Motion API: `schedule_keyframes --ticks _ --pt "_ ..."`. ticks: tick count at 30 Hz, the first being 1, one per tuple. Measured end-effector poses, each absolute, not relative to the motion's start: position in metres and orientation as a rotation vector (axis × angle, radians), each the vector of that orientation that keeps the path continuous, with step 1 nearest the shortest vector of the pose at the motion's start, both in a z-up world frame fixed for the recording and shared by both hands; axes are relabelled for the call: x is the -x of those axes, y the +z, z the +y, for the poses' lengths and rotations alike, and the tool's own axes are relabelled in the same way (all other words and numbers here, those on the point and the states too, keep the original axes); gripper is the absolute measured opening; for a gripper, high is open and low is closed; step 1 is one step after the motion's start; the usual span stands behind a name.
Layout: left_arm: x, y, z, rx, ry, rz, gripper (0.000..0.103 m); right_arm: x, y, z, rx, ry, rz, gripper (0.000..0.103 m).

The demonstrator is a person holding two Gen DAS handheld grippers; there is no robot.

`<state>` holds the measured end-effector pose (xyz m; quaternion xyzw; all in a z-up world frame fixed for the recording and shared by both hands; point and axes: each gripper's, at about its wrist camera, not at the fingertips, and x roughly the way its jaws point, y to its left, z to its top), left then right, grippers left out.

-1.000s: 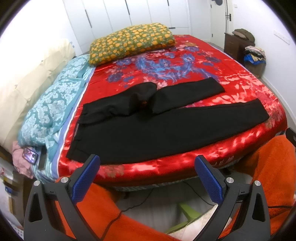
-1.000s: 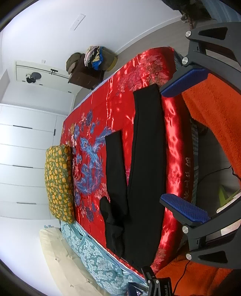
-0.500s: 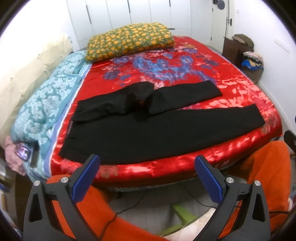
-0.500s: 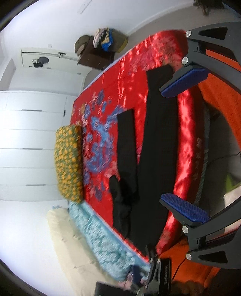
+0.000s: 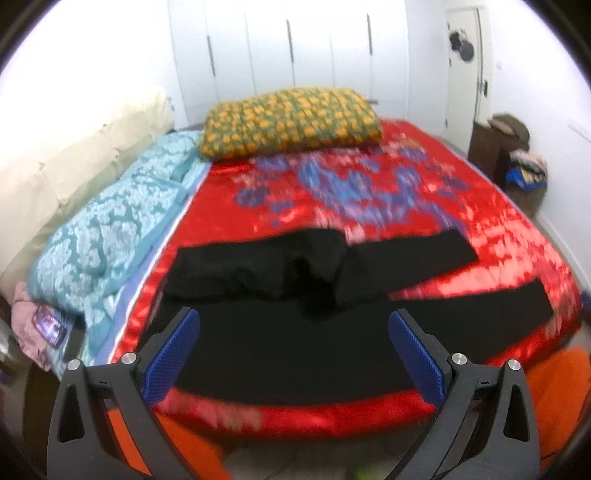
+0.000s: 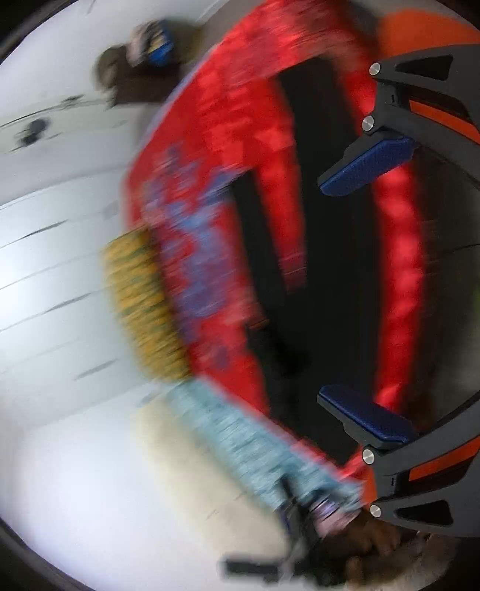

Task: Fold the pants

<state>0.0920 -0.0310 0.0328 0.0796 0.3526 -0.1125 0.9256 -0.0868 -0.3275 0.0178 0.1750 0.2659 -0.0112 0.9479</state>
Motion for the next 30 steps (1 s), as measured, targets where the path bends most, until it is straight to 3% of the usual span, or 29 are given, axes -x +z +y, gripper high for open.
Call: schedule_keyframes --ticks 2,4,9,13,16,19,21,22,23,30 --pt "-0.115 0.030 -0.027 -0.121 -0.225 0.728 0.102 0.053 0.030 -0.353 -0.337 0.088 0.494 0.103" --pt "-0.138 0.016 -0.026 -0.087 -0.218 0.788 0.102 0.006 0.024 -0.383 -0.348 0.170 0.571 0.103" --pt "-0.162 -0.030 -0.024 -0.039 -0.218 0.956 0.102 -0.145 -0.060 -0.492 -0.372 0.034 0.902 0.100" --pt "-0.167 -0.061 -0.018 -0.052 -0.165 1.035 0.102 -0.237 -0.119 -0.541 -0.380 0.015 1.074 0.076" --pt "-0.172 -0.074 -0.013 -0.040 -0.126 1.079 0.102 -0.281 -0.160 -0.566 -0.423 0.002 1.170 0.065" --pt "-0.176 -0.083 -0.010 -0.037 -0.103 1.107 0.102 -0.315 -0.200 -0.584 -0.441 0.009 1.253 0.062" --pt "-0.180 -0.088 -0.012 -0.047 -0.096 1.121 0.102 -0.321 -0.217 -0.584 -0.451 0.034 1.305 0.040" --pt "-0.182 -0.092 -0.015 -0.059 -0.092 1.131 0.102 -0.321 -0.217 -0.580 -0.404 0.030 1.323 0.018" --pt "-0.184 -0.096 -0.019 -0.067 -0.092 1.139 0.102 -0.320 -0.210 -0.576 -0.365 0.041 1.321 0.007" --pt "-0.190 -0.100 -0.043 -0.050 -0.129 1.125 0.102 -0.323 -0.087 -0.634 -0.086 -0.210 0.933 0.007"
